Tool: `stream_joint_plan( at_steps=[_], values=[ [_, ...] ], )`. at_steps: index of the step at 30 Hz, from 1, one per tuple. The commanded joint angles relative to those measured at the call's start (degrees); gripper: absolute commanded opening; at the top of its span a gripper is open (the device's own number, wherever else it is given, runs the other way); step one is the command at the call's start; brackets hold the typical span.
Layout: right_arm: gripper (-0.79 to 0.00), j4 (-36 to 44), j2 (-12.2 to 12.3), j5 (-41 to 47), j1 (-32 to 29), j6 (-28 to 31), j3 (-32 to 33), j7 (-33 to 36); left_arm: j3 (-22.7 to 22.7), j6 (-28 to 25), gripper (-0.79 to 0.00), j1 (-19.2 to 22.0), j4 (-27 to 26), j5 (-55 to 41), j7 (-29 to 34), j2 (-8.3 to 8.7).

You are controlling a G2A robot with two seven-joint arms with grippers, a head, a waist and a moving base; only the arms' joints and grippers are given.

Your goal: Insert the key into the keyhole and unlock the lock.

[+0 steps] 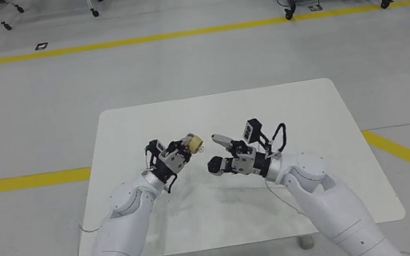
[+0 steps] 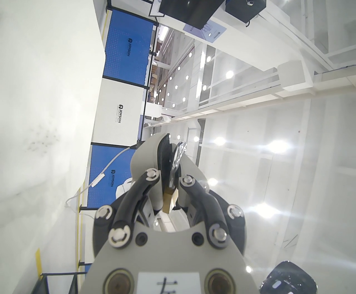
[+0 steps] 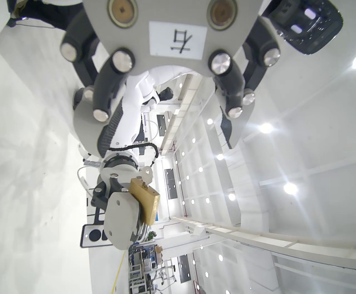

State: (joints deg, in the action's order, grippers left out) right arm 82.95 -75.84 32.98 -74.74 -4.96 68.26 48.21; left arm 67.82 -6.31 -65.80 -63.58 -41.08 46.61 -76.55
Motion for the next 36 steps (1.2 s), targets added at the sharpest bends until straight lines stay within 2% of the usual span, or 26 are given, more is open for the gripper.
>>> stream_joint_plan(
  at_steps=[1,4,10,15,21,24,32,33,35,36],
  values=[
    [-0.656,-1.63,-0.17,0.3,1.27,-0.78,-1.28,1.0,-0.29,-0.2,-0.785,-0.04,-0.22,1.09,-0.17,0.02],
    [-0.739,-4.17,-0.51,1.01,3.04,-0.93,-2.68,0.66,-0.55,-0.48,-0.785,-0.26,-0.78,1.75,-0.44,0.02],
    [-0.767,-7.51,-0.91,2.61,5.41,-0.44,-4.04,0.82,-0.13,-1.15,-0.785,-0.83,-1.51,1.8,-0.53,0.14],
    [-0.723,-8.38,-0.8,3.63,5.58,0.09,-3.71,1.49,0.15,-1.39,-0.785,-1.22,-1.98,1.53,-0.66,0.19],
    [-0.566,-8.65,-0.59,4.47,5.04,0.62,-3.28,2.13,0.08,-1.43,-0.785,-1.49,-2.28,1.42,-0.78,0.18],
    [-0.56,-8.74,-0.51,4.68,4.99,0.7,-3.22,2.35,-0.04,-1.32,-0.785,-1.51,-2.37,1.55,-0.78,0.18],
    [-0.631,-8.94,-0.37,5.27,5.11,0.65,-3.3,2.67,-0.04,-1.24,-0.785,-1.6,-2.65,1.77,-0.51,0.24],
    [-0.665,-9.09,-0.4,5.52,5.17,0.4,-3.49,2.84,-0.07,-1.22,-0.785,-1.61,-2.71,1.83,-0.42,0.24],
    [-0.785,-9.49,-0.5,6.7,5.29,0.27,-3.8,3.51,-0.07,-1.23,-0.785,-1.62,-2.77,1.86,-0.37,0.26],
    [-0.785,-9.84,-0.55,7.25,5.33,0.3,-3.92,3.69,-0.07,-1.31,-0.785,-1.63,-2.81,1.88,-0.34,0.26]
  ],
)
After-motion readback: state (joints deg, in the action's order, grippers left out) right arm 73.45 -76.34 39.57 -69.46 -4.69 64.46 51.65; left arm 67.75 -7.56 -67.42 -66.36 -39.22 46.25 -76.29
